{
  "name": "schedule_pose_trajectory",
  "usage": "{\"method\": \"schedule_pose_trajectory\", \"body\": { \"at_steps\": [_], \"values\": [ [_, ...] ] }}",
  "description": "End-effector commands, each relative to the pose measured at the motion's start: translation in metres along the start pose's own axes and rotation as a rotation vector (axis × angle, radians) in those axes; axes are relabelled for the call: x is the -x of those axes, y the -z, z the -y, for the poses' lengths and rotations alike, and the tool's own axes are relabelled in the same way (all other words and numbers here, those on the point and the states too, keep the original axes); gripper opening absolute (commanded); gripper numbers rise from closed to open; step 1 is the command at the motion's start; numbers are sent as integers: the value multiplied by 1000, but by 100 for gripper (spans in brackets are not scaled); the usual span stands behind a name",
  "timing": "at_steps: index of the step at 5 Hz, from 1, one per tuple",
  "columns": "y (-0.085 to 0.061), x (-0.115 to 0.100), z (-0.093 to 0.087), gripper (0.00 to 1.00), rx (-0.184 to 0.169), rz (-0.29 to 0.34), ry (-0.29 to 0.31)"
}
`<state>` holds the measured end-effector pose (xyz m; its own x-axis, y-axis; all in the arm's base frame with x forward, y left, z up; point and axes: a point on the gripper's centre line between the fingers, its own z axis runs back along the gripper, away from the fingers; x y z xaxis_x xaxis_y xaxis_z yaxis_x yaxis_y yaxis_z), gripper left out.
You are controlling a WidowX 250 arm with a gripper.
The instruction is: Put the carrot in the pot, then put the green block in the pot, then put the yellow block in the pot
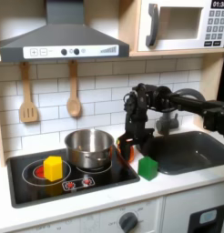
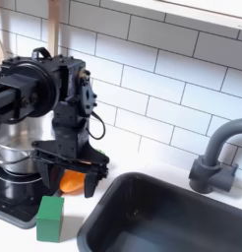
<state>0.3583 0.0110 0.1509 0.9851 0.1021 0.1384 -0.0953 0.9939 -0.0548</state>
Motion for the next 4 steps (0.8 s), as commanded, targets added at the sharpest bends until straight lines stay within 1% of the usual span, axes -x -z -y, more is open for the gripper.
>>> {"method": "schedule_pose_trajectory", "body": {
  "at_steps": [1,2,3,4],
  "values": [
    [0,-2,11,100,34,-2,16],
    [1,-4,5,100,26,-9,1],
    [1,-12,2,100,21,-2,-11],
    [6,-20,0,100,26,-13,-21]
  ]
}}
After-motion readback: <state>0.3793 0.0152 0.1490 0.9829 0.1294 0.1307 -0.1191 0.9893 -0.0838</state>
